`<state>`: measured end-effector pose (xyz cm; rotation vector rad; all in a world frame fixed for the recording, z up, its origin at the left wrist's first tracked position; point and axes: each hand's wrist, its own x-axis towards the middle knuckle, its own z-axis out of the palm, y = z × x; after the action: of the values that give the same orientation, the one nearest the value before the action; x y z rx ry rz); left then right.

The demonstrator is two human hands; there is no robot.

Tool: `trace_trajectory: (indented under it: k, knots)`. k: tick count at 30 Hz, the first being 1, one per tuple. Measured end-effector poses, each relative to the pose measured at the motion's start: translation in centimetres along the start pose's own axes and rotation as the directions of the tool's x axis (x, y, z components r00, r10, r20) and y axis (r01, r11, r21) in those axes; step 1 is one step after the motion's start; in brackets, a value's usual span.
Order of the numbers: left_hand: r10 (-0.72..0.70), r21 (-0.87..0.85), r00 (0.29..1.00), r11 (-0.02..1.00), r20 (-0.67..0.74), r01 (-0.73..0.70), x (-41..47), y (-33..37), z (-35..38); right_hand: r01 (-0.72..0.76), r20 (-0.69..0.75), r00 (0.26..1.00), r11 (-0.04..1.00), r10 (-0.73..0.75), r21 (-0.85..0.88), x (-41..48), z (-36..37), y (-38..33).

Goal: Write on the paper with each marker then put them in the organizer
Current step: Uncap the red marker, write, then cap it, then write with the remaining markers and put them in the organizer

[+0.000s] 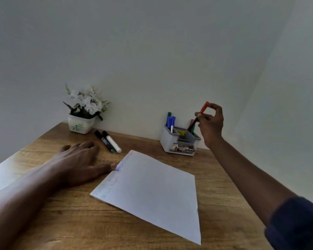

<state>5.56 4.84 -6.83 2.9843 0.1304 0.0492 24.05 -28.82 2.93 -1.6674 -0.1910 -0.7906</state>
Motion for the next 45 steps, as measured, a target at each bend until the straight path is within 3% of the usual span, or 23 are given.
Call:
trace_trajectory:
  k: [3,8,15,20,23,25,29,33,38,45]
  knots:
    - [-0.002,-0.004,1.000,1.000,-0.006,0.002,0.4,-0.4,0.2,0.077,-0.033,0.996,0.990,-0.081,-0.115,2.8,-0.1,0.1]
    - [-0.005,-0.020,1.000,1.000,-0.030,0.004,0.5,-0.4,0.2,0.182,0.094,0.983,0.903,-0.157,-0.390,3.6,0.2,1.9]
    - [-0.018,-0.014,0.999,1.000,-0.032,0.017,0.3,-0.1,-0.2,0.127,0.256,0.966,0.816,0.026,-0.563,2.0,0.3,5.2]
    - [-0.019,-0.015,0.999,1.000,-0.038,0.018,0.2,-0.1,-0.4,0.097,0.240,0.964,0.692,0.113,-0.716,2.8,0.4,6.1]
    - [-0.016,-0.022,0.999,1.000,-0.046,0.015,0.0,-0.1,-0.3,0.238,0.240,0.968,0.578,-0.074,-0.780,1.2,0.7,4.2]
    - [-0.015,-0.028,0.999,1.000,-0.049,0.014,0.0,0.0,-0.4,0.407,0.299,0.912,0.551,-0.279,-0.728,-0.2,1.3,3.0]
    - [-0.021,-0.041,1.000,0.999,-0.017,0.020,-0.1,0.2,-0.6,0.591,0.464,0.797,0.663,-0.388,-0.460,-3.9,4.3,1.1]
    - [-0.024,-0.037,1.000,0.999,0.000,0.024,-0.3,0.3,-0.6,0.513,0.595,0.747,0.826,-0.296,-0.233,-8.0,8.5,-1.0]
    - [-0.018,-0.046,1.000,0.999,-0.005,0.018,-0.1,0.0,-0.5,0.402,0.702,0.697,0.891,-0.148,-0.212,-10.5,14.6,-2.5]
    - [-0.019,-0.064,1.000,0.998,-0.014,0.018,0.2,-0.1,-0.4,0.386,0.805,0.586,0.841,0.094,-0.379,-10.9,19.1,-2.5]
